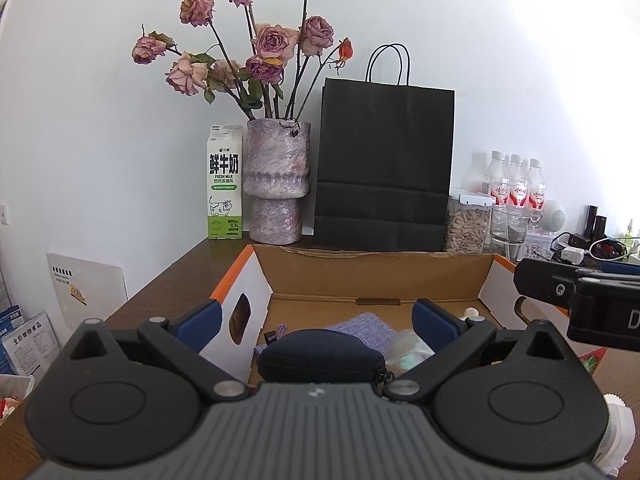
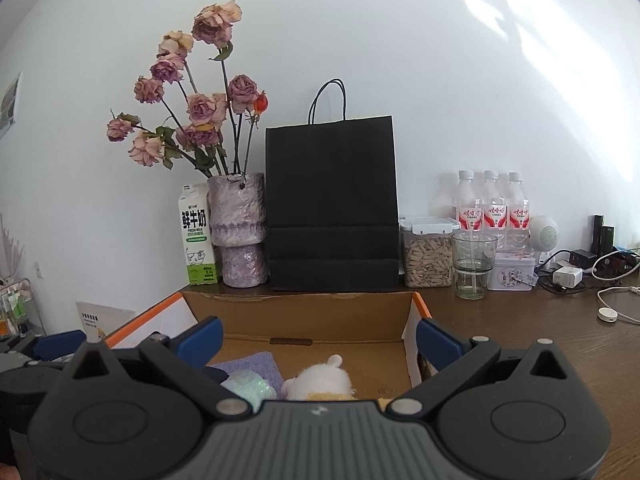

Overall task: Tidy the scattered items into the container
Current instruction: 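Lower the navy case and plastic bag into the box and open both grippers, then withdraw both grippers from the box toward the cable and bottle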

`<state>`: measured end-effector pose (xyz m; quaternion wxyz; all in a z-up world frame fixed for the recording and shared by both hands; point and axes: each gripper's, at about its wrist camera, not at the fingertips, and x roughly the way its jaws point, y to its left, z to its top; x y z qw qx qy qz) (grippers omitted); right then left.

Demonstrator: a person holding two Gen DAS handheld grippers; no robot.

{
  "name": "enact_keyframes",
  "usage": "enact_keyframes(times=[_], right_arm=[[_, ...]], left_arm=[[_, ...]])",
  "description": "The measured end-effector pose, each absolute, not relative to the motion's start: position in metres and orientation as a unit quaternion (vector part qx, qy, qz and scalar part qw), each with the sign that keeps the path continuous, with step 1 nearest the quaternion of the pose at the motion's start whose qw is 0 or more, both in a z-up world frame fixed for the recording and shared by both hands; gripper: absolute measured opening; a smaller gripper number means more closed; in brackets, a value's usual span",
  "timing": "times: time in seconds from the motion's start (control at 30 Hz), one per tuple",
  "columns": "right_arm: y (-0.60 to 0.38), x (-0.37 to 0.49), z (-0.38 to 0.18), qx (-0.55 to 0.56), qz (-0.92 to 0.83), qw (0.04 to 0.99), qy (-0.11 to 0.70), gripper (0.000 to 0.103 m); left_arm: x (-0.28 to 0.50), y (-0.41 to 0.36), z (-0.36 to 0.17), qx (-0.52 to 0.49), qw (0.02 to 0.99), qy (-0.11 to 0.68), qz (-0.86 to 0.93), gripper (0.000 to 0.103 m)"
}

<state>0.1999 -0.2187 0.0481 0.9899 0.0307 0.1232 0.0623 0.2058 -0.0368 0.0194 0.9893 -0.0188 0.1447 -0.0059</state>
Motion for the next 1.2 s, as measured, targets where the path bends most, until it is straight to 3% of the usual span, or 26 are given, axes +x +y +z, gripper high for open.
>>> enact_keyframes(times=[1.2], right_arm=[[-0.244, 0.131, 0.008, 0.025, 0.048, 0.991, 0.121, 0.103]], left_arm=[[0.148, -0.014, -0.002, -0.005, 0.991, 0.127, 0.040, 0.103]])
